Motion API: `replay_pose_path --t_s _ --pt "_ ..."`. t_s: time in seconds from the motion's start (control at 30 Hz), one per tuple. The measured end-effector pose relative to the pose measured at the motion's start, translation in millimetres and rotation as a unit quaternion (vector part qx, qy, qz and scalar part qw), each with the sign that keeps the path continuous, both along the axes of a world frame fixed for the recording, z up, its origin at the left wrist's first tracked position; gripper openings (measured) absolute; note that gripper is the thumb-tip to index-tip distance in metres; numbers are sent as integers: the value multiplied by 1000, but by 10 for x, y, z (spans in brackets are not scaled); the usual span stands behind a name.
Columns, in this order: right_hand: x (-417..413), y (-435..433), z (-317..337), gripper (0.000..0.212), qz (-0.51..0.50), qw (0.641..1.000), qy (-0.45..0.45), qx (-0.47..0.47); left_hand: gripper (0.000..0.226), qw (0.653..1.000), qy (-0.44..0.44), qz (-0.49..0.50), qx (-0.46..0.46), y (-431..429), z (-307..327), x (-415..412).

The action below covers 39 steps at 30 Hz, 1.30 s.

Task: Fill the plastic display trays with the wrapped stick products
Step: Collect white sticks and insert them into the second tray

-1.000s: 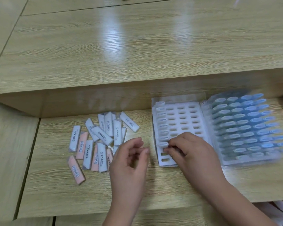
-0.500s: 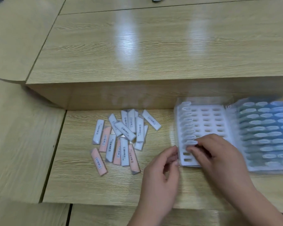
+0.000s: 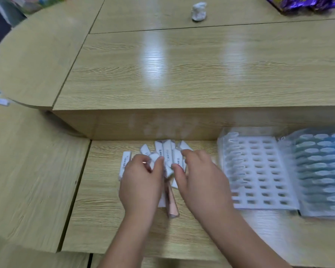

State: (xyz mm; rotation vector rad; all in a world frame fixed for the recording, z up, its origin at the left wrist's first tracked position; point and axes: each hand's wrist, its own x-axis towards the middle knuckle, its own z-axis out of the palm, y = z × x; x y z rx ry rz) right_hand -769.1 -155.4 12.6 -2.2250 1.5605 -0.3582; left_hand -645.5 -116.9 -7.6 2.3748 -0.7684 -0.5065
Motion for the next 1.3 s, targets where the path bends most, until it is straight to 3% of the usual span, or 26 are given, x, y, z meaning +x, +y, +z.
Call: replay_pose_path --t_s 0.17,0.37,0.47,0.6,0.77,0.93,1.3 --pt "258 -225 -266 46 -59 997 46 35 35 998 -31 -20 57 -110 2 -39" --pt "238 -280 -299 32 -72 993 -31 85 14 998 -36 -33 48 -157 21 -62" --pt "205 -262 -172 22 -73 985 -109 108 3 1000 22 -15 -14 -94 94 -56" --pt "-198 -47 149 0 -42 971 -218 89 9 983 134 -19 -124 174 313 -120" --pt "-1131 166 470 11 -70 944 -315 72 10 933 269 -100 -219 431 508 -605" --pt "-1623 114 307 17 -71 947 -309 57 22 947 176 -168 -211 441 405 -1077" --pt "-1601 42 -104 14 -20 947 -320 22 25 951 12 -234 -203 371 145 -1246"
